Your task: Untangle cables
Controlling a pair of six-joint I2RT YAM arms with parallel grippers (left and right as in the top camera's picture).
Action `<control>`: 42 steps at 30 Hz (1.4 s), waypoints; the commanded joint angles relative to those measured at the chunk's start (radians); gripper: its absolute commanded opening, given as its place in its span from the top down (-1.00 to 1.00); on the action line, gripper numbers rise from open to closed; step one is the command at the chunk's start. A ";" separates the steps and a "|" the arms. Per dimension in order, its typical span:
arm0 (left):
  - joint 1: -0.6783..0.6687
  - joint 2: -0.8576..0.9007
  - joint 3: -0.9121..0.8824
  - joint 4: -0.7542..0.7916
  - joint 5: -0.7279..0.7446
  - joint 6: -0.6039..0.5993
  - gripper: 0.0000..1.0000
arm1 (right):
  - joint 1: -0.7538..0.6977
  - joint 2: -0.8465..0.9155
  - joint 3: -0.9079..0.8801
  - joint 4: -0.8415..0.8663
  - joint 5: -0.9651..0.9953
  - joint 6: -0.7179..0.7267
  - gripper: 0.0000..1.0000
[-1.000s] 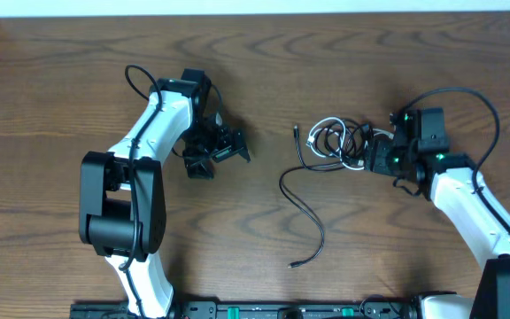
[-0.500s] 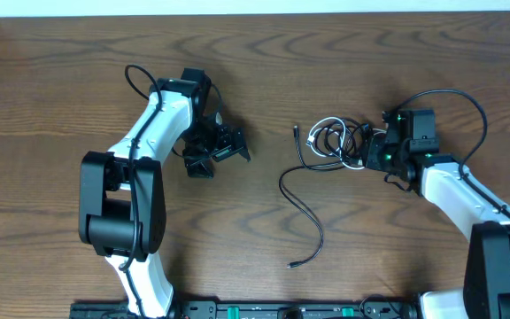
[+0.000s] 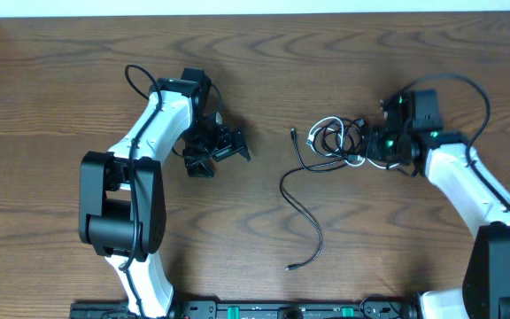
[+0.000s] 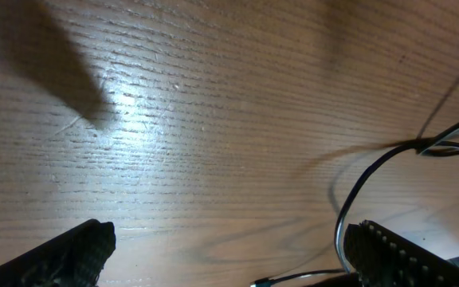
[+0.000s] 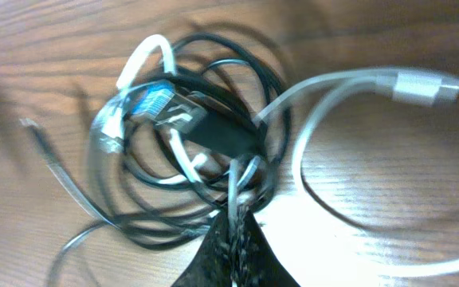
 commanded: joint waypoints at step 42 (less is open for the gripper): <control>-0.002 0.002 -0.003 0.003 -0.013 -0.002 -0.96 | 0.004 0.011 -0.156 0.142 0.149 -0.233 0.38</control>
